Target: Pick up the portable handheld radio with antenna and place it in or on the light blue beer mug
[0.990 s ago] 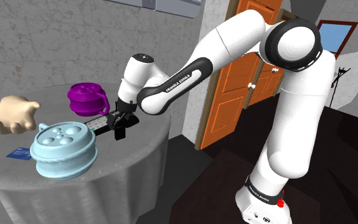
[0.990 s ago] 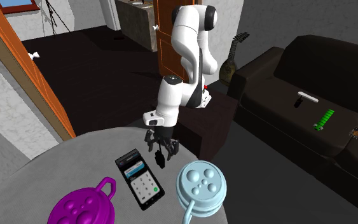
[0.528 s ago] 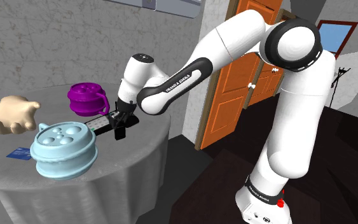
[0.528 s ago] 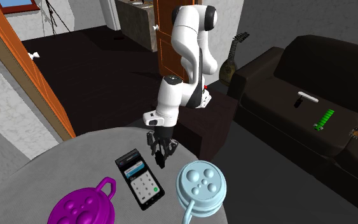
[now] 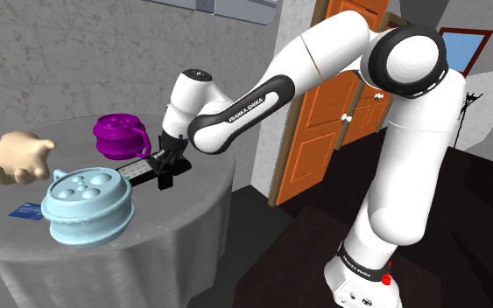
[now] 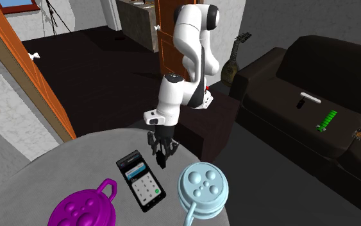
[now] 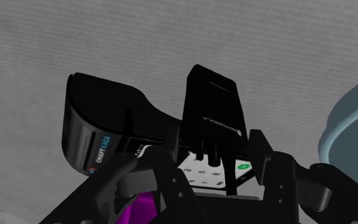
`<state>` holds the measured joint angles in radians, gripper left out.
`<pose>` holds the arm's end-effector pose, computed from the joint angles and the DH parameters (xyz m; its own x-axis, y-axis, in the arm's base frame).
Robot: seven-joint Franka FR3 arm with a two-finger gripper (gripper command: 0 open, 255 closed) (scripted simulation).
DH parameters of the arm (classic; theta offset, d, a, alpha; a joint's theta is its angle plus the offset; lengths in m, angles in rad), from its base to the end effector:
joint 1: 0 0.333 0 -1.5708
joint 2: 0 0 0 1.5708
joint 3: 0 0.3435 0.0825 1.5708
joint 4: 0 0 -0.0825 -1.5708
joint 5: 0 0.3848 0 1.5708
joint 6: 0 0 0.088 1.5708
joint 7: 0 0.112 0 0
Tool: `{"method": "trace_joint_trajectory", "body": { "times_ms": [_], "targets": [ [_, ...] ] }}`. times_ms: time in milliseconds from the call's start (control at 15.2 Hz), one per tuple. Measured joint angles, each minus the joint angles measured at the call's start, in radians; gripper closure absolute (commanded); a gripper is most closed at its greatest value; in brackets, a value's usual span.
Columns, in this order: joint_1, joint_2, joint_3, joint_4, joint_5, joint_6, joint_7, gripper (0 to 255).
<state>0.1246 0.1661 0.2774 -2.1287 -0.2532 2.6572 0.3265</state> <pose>0.5536 0.2369 0.3949 0.8925 0.2479 0.3768 0.2577 -0.9659 0.0252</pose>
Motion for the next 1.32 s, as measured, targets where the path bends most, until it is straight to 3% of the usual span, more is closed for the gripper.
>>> {"method": "trace_joint_trajectory", "body": {
  "times_ms": [1320],
  "targets": [
    [-0.011,-0.122,0.023,0.128,0.113,-0.240,-0.094,255]
  ]
}}
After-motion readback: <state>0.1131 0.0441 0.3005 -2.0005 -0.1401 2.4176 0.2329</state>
